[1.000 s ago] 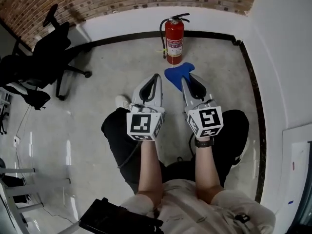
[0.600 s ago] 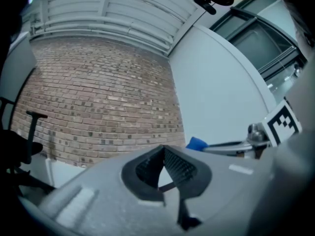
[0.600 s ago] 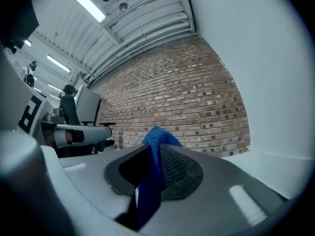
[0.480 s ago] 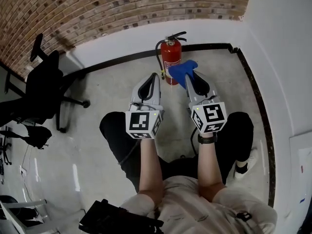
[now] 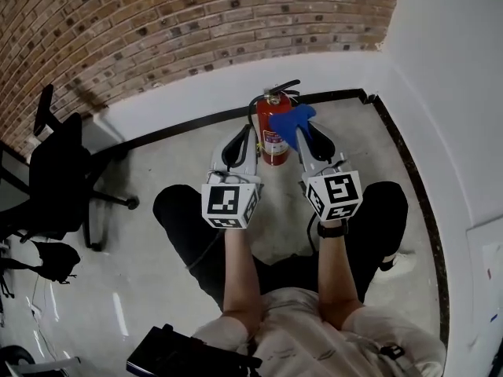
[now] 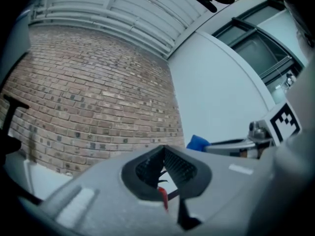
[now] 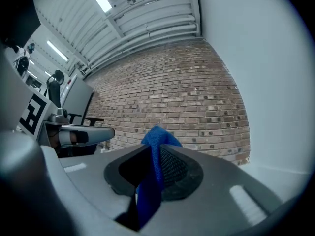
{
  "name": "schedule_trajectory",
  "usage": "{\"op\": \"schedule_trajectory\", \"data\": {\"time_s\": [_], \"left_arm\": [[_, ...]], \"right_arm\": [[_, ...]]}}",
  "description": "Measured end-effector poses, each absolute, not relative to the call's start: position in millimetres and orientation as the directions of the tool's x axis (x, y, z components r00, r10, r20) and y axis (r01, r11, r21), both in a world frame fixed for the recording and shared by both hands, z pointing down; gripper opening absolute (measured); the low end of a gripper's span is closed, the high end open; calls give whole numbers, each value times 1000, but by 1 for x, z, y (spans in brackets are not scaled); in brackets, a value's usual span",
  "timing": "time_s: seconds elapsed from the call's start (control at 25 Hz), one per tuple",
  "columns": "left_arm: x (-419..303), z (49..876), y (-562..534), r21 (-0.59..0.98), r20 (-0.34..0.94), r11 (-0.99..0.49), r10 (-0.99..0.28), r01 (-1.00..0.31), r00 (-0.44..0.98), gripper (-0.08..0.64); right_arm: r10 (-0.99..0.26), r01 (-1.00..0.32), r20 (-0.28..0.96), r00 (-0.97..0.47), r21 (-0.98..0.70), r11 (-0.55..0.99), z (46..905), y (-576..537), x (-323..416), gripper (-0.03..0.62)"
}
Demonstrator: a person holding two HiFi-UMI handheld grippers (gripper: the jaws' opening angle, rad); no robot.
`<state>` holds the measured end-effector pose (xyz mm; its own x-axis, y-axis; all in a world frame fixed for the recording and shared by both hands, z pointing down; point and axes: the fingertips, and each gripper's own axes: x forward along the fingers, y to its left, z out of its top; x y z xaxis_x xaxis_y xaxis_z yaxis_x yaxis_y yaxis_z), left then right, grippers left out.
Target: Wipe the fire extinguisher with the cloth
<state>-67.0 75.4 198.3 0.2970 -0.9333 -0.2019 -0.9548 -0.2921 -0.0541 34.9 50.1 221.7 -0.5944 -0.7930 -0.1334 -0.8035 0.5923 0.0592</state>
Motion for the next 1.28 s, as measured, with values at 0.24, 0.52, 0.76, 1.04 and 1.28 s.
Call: {"op": "schedule_trajectory", "data": {"time_s": [0.24,0.52,0.76,1.04,1.28], "left_arm": [[-76,220,39,3,-180,-312,-935,-950,306,0],[-60,231,-6,5,-164,-365,-919,-931,359,0],[-56,221,-32,-34,-160,-393,-905,-919,393,0],[-48,226,-41,-23,-147,-419,-897,-908,418,0],[-65,224,-43,-22,-153,-400,-904,-916,399,0]], "right_arm": [[-820,-822,-57,-570,66,566,250,28,30,61],[-854,-854,-33,-519,58,517,263,-14,49,63],[-879,-882,-71,-472,20,471,251,-41,64,63],[-863,-865,-55,-501,40,500,249,-50,51,63],[-845,-846,-38,-533,45,532,254,-52,28,63]]}}
